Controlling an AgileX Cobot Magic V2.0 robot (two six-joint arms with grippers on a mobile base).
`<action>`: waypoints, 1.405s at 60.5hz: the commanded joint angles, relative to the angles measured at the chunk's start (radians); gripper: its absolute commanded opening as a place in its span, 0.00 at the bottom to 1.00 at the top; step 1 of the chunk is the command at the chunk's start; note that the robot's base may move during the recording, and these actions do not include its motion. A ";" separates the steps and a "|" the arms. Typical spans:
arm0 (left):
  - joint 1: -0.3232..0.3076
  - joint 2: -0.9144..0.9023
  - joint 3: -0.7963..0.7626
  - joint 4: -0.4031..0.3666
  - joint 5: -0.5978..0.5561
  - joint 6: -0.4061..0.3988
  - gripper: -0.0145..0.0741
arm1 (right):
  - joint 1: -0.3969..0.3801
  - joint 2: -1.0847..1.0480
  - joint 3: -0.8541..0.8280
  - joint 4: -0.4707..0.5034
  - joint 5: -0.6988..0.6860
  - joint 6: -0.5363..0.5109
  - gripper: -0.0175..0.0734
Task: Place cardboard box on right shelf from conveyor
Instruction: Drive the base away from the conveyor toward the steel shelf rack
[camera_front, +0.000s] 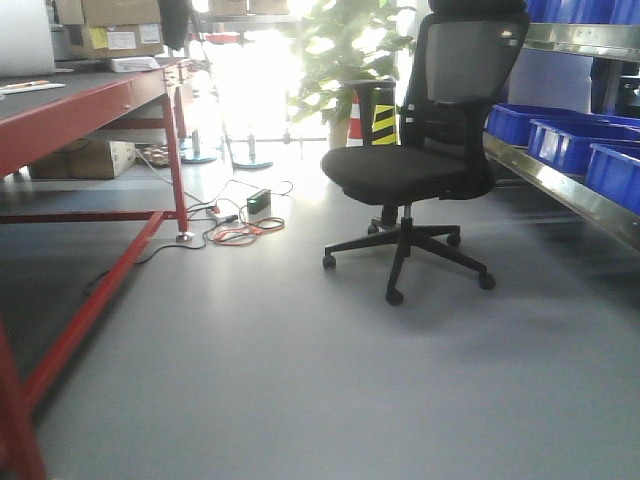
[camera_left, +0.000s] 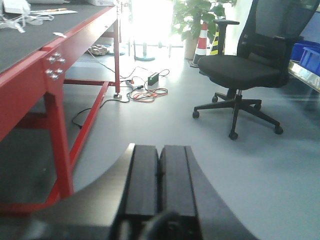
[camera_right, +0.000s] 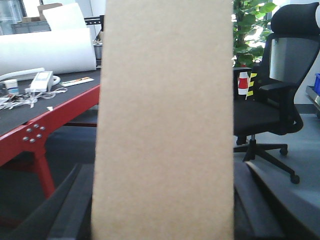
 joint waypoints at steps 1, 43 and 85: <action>0.000 -0.015 0.010 -0.006 -0.086 0.000 0.03 | -0.006 0.020 -0.024 -0.013 -0.107 -0.010 0.31; 0.000 -0.015 0.010 -0.006 -0.086 0.000 0.03 | -0.006 0.020 -0.024 -0.013 -0.107 -0.010 0.31; 0.000 -0.015 0.010 -0.006 -0.086 0.000 0.03 | -0.006 0.020 -0.024 -0.013 -0.107 -0.010 0.31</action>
